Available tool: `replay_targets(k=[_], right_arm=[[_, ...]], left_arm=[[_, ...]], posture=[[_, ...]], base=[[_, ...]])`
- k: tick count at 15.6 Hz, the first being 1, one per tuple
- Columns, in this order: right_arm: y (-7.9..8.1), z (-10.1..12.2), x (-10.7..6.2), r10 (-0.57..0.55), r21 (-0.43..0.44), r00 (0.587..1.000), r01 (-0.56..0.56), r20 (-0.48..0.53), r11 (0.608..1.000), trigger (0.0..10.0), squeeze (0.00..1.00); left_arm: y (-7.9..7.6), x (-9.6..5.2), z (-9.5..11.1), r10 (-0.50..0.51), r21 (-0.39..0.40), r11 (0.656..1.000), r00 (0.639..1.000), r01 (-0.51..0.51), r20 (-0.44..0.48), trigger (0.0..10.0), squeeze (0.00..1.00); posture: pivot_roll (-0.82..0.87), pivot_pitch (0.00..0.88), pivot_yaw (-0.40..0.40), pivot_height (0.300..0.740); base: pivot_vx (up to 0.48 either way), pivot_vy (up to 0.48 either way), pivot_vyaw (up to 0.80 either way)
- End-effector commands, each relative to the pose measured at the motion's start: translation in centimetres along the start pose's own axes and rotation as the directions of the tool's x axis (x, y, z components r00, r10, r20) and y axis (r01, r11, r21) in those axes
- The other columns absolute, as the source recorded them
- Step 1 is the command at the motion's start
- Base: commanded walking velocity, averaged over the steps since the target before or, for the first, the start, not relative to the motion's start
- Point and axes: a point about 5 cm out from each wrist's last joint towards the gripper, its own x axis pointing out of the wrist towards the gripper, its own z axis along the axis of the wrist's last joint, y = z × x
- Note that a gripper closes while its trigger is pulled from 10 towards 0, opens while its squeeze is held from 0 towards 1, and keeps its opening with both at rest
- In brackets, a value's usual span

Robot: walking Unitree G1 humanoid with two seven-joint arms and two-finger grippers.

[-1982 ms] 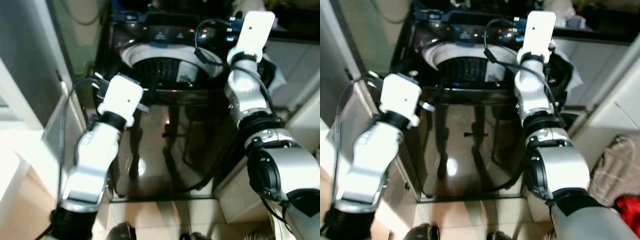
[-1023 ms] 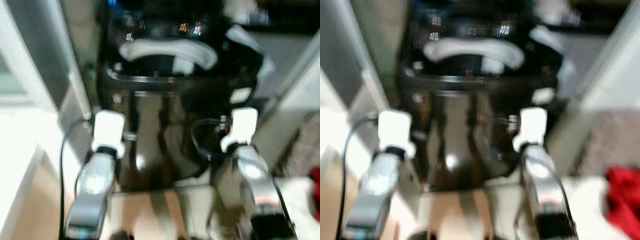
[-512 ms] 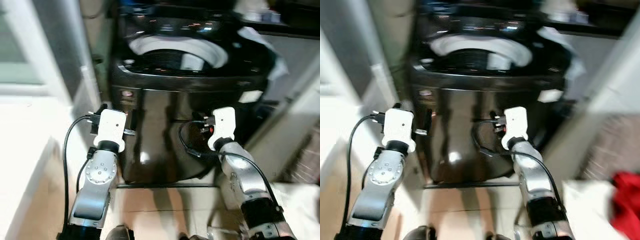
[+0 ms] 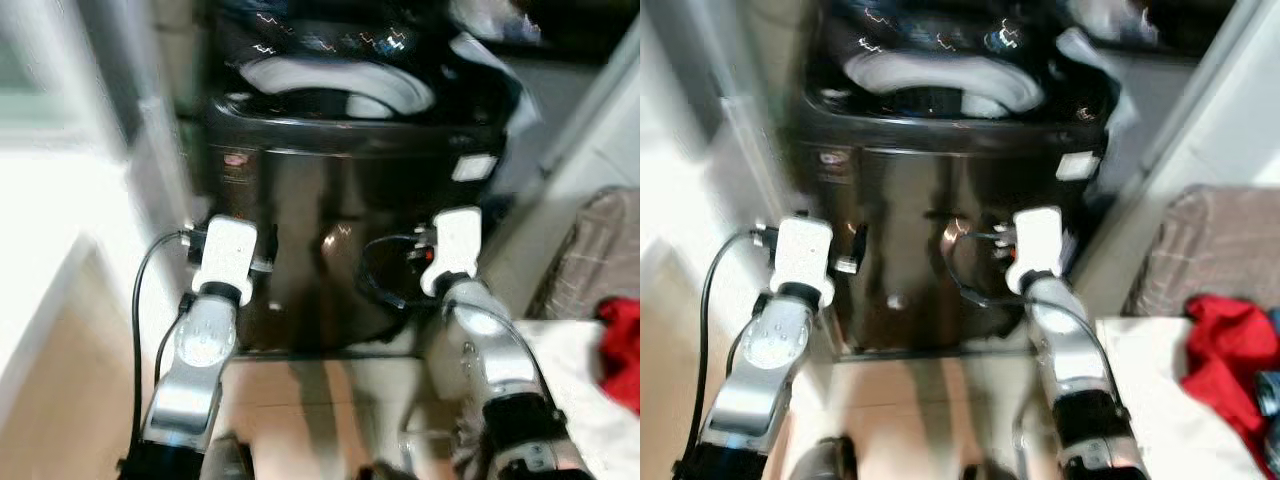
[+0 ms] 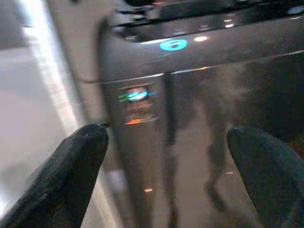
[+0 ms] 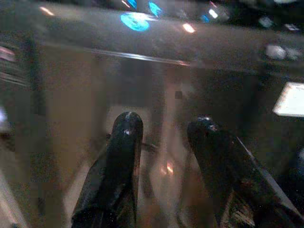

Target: Clothes washing

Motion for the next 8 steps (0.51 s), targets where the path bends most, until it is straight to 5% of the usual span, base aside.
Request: replay_targets(k=[1,3,8], right_arm=[[0.2,0.1,0.1,0.008,-0.001,1.0,-0.008,0.009,1.0,10.0,0.0],[0.2,0.3,0.3,0.014,-0.016,1.0,-0.014,0.013,1.0,10.0,0.0],[-0.5,3.2,1.5,-0.023,-0.119,0.989,0.041,0.147,0.992,10.0,0.0]], left_arm=[[-0.2,0.0,-0.3,-0.015,-0.005,1.0,1.0,0.015,-0.014,10.0,0.0],[-0.1,0.2,-0.4,-0.005,0.001,1.0,1.0,0.005,-0.011,10.0,0.0],[-0.2,0.3,-0.2,-0.024,0.008,1.0,1.0,0.024,0.011,10.0,0.0]], posture=[[0.01,0.006,-0.046,0.74],[0.01,0.003,-0.047,0.74],[0.01,0.0,-0.04,0.74]], base=[[-0.289,0.0,0.0],[-0.141,0.0,0.0],[0.0,0.0,-0.66]])
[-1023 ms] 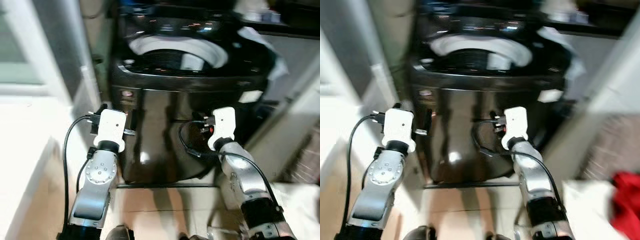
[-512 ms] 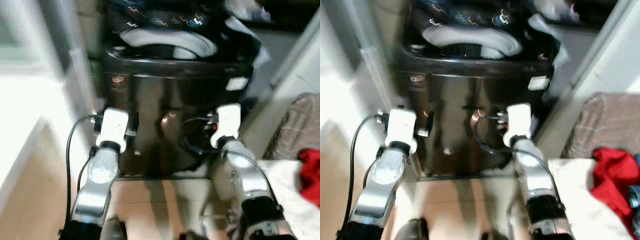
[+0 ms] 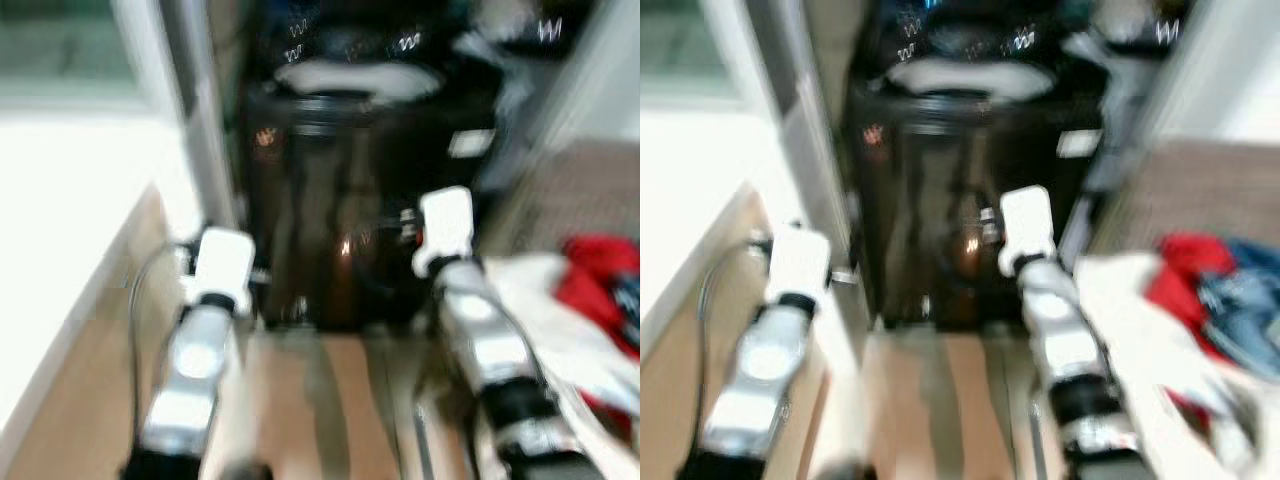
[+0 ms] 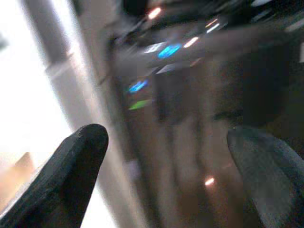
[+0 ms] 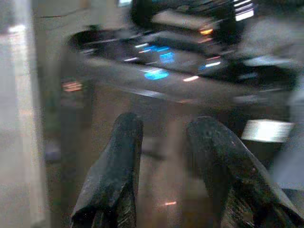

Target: Clothes washing

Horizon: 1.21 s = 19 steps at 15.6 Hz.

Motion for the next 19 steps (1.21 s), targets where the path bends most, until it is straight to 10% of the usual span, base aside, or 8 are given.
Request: replay_targets(k=[1,16,18,19], right_arm=[[-0.2,0.8,0.5,-0.022,-0.002,0.999,0.022,0.035,1.0,10.0,0.0],[-3.5,3.9,2.3,-0.179,-0.058,0.971,0.19,0.157,0.98,10.0,0.0],[-6.0,3.7,2.5,-0.354,-0.08,0.93,0.362,0.098,0.929,10.0,0.0],[-6.9,3.6,2.4,-0.415,-0.073,0.906,0.421,0.088,0.904,10.0,1.0]], left_arm=[[0.4,0.4,0.4,-0.002,0.006,1.0,1.0,0.002,0.018,10.0,0.0],[-0.1,0.6,0.7,-0.034,-0.019,0.999,0.999,0.035,0.04,10.0,0.0],[-0.3,0.6,0.7,-0.055,-0.028,0.998,0.998,0.056,0.041,10.0,0.0],[-0.5,0.6,0.8,-0.079,-0.034,0.996,0.996,0.08,0.044,10.0,0.0]], posture=[[0.01,0.0,-0.04,0.74],[0.0,0.014,-0.028,0.74],[0.0,0.016,-0.026,0.74],[0.0,0.016,-0.026,0.74]], base=[[0.0,0.0,-0.7],[0.0,0.0,-0.67],[0.0,0.0,-0.32],[0.0,0.0,0.0]])
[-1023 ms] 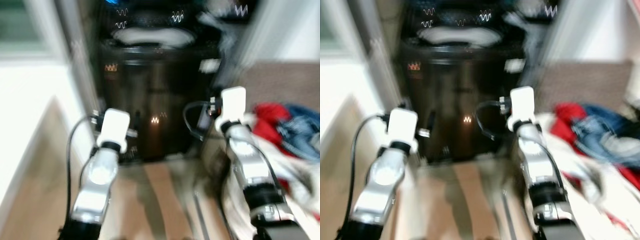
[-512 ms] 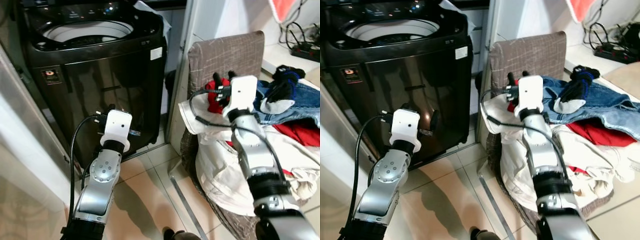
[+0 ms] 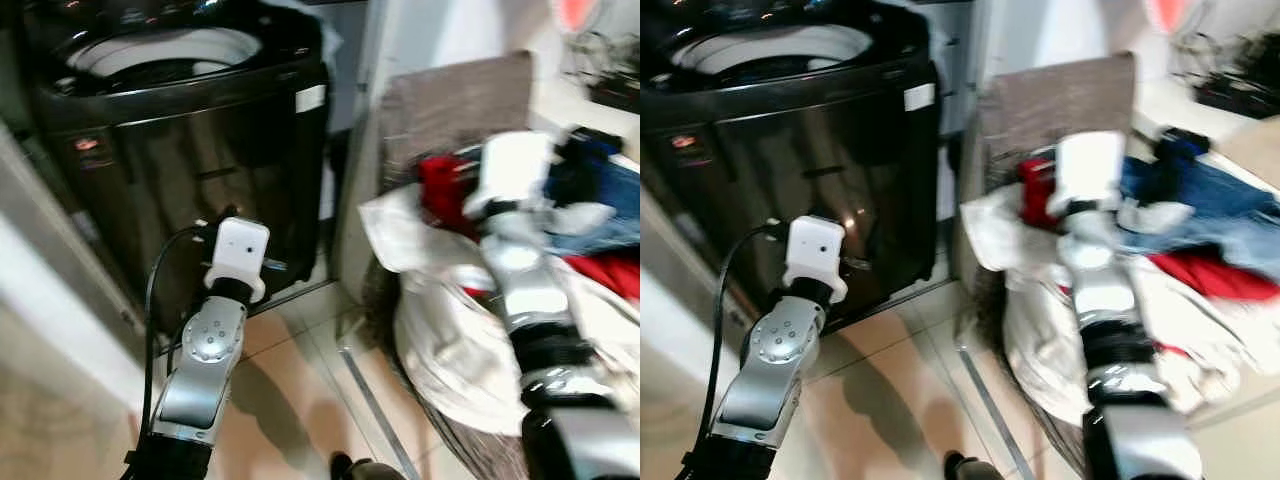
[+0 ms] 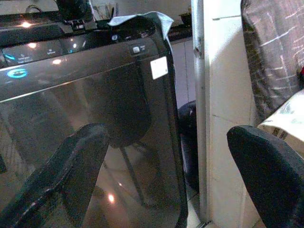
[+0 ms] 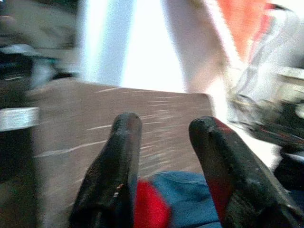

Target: Clothes washing

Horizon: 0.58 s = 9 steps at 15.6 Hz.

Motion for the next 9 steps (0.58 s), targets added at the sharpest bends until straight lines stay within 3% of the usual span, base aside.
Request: replay_targets(k=[1,4,6,9], right_arm=[[-0.9,-0.3,0.3,-0.063,-0.021,0.998,0.062,-0.031,0.998,10.0,1.0],[-2.8,1.1,0.8,-0.163,-0.093,0.984,0.169,0.066,0.981,10.0,1.0],[-2.9,2.2,0.9,-0.179,-0.09,0.976,0.191,0.127,0.977,10.0,1.0],[-3.2,3.2,1.5,-0.217,-0.059,0.966,0.226,0.138,0.972,10.0,1.0]], left_arm=[[-0.4,-0.1,-0.1,-0.035,-0.004,0.999,0.999,0.035,0.007,10.0,0.0],[-0.3,0.1,0.0,-0.036,0.01,0.999,0.999,0.036,0.012,10.0,0.0],[-0.3,0.1,0.0,-0.041,0.01,0.999,0.999,0.041,0.012,10.0,0.0],[-0.4,0.2,-0.1,-0.052,0.01,0.999,0.999,0.052,0.012,10.0,0.0]], posture=[[0.0,0.016,-0.026,0.74],[-0.01,0.022,-0.018,0.74],[-0.01,0.022,-0.018,0.74],[-0.02,0.01,-0.013,0.74]], base=[[0.0,0.0,0.0],[0.0,0.0,0.0],[0.0,0.0,0.0],[0.0,0.0,0.0]])
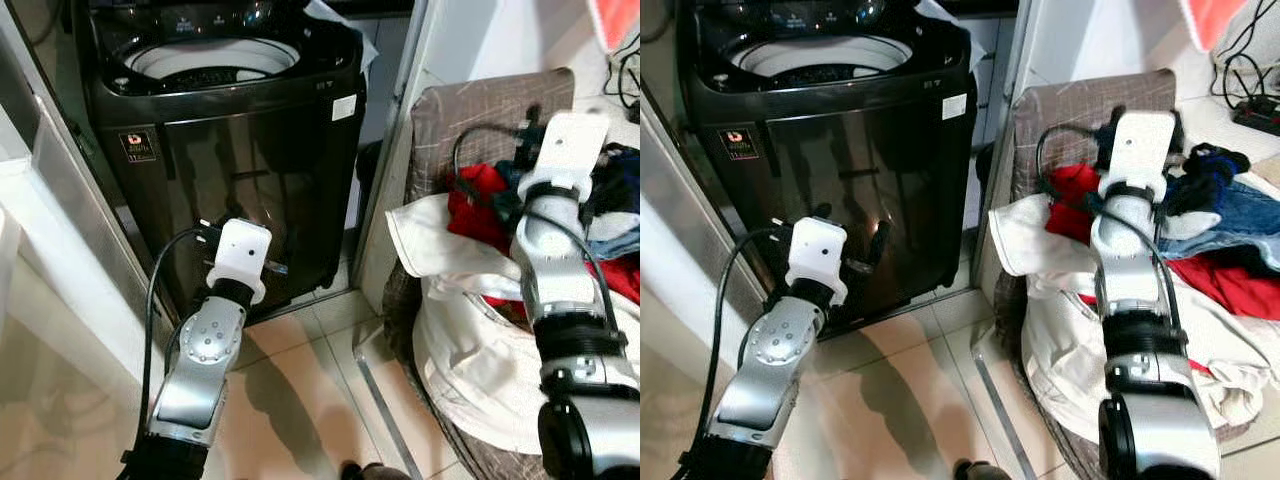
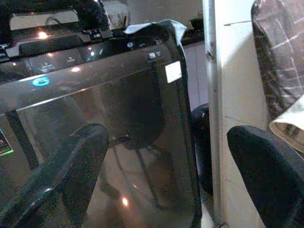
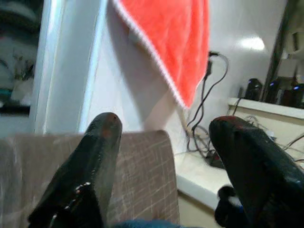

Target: Clothes washing

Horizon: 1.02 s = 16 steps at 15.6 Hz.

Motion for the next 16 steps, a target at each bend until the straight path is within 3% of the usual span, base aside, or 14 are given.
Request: replay_targets(k=[1,5,6,7,9,11,14,16], right_arm=[[-0.9,0.9,0.8,-0.054,0.008,0.998,0.054,0.021,0.999,10.0,1.0],[-3.1,-0.6,0.8,-0.167,-0.053,0.984,0.164,-0.058,0.985,10.0,1.0],[-4.0,-1.8,0.5,-0.219,-0.049,0.965,0.214,-0.145,0.976,10.0,0.61],[-4.5,-2.4,0.4,-0.242,-0.053,0.952,0.237,-0.187,0.97,10.0,0.0],[-6.0,-1.9,0.0,-0.315,-0.096,0.927,0.302,-0.205,0.949,10.0,0.0],[-6.4,-2.0,-1.0,-0.316,-0.106,0.922,0.299,-0.223,0.948,10.0,0.0],[-5.8,-2.7,-2.6,-0.295,-0.101,0.915,0.278,-0.275,0.955,10.0,0.0],[-4.9,-4.3,-3.8,-0.276,-0.06,0.878,0.274,-0.392,0.96,10.0,0.0]], left_arm=[[-0.3,0.2,0.1,-0.025,-0.003,1.0,1.0,0.025,0.006,10.0,0.0],[-0.6,0.4,-0.1,-0.05,-0.01,0.999,0.999,0.05,0.0,10.0,0.0],[-0.6,0.5,0.0,-0.059,-0.007,0.998,0.998,0.059,0.003,10.0,0.0],[-0.5,0.6,0.0,-0.061,-0.005,0.998,0.998,0.061,0.003,10.0,0.0],[-0.2,0.6,0.0,-0.061,0.0,0.998,0.998,0.061,0.005,10.0,0.0],[-0.1,0.7,0.0,-0.058,0.0,0.998,0.998,0.058,0.004,10.0,0.0],[-0.3,1.0,0.1,-0.069,-0.003,0.998,0.998,0.069,0.008,10.0,0.0],[-0.5,1.3,0.2,-0.078,-0.003,0.997,0.997,0.078,0.011,10.0,0.0]], posture=[[-0.02,0.008,-0.015,0.74],[-0.03,0.0,-0.013,0.74],[-0.04,0.0,-0.009,0.74],[-0.04,0.0,-0.009,0.74],[-0.05,0.0,-0.009,0.74],[-0.06,0.004,-0.007,0.74],[-0.08,0.012,0.003,0.74],[-0.09,0.015,0.008,0.74]], base=[[0.0,0.0,0.0],[0.0,0.0,0.0],[0.0,0.0,0.0],[0.0,0.0,0.0],[0.0,0.0,0.0],[0.0,0.0,0.0],[0.0,0.0,0.0],[0.0,0.0,0.0]])
